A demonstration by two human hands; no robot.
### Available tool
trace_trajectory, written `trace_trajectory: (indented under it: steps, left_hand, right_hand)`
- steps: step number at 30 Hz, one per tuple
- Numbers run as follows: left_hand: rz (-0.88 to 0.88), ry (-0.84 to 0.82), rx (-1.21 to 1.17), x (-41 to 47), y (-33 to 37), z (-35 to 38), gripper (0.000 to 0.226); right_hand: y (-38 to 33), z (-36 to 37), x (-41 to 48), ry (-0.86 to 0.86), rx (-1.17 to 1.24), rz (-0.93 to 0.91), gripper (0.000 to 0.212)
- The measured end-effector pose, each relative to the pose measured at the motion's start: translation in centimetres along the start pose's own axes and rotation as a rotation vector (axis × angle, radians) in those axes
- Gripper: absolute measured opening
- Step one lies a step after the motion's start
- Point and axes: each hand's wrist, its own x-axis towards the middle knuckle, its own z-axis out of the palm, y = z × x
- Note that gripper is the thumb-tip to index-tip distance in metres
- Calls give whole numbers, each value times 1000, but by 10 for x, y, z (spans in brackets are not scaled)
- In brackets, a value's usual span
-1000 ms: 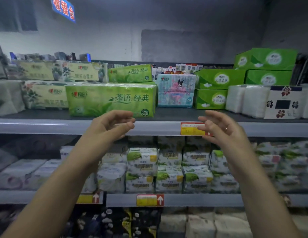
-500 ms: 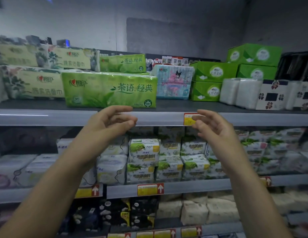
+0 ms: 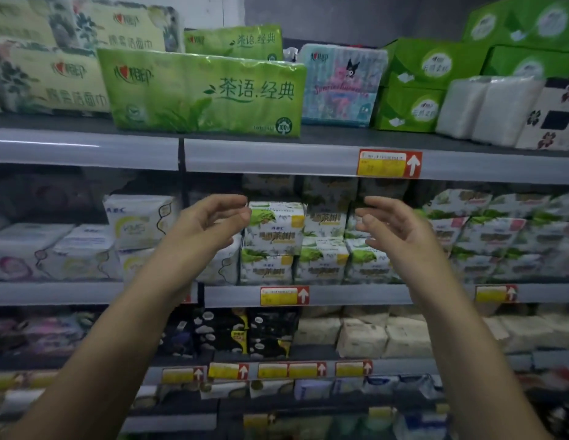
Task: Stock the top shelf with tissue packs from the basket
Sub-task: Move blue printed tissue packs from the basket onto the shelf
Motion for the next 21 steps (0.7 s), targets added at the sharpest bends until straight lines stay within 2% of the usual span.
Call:
trace_trajectory:
  steps: [6,9,12,16,21]
  left_hand:
    - [-133,-32,51,-19,-46,7,20]
    - [-221,-6,63,-35,-71,14,14]
    - [-199,-9,100,-57,-91,19,20]
    - [-239,-43,96,-80,-116,20,25]
    - [-328,0,86,-102,-135,22,19]
  right_hand:
    - [41,12,-23,-48,-35,138,20]
    - [67,16,-45,-107,-83,218,28]
    - [88,20,-73,-174,-124,254,27]
    - [110,24,-96,-145,-69,354,22]
    - [130,29,-115,-131,-62,443,23]
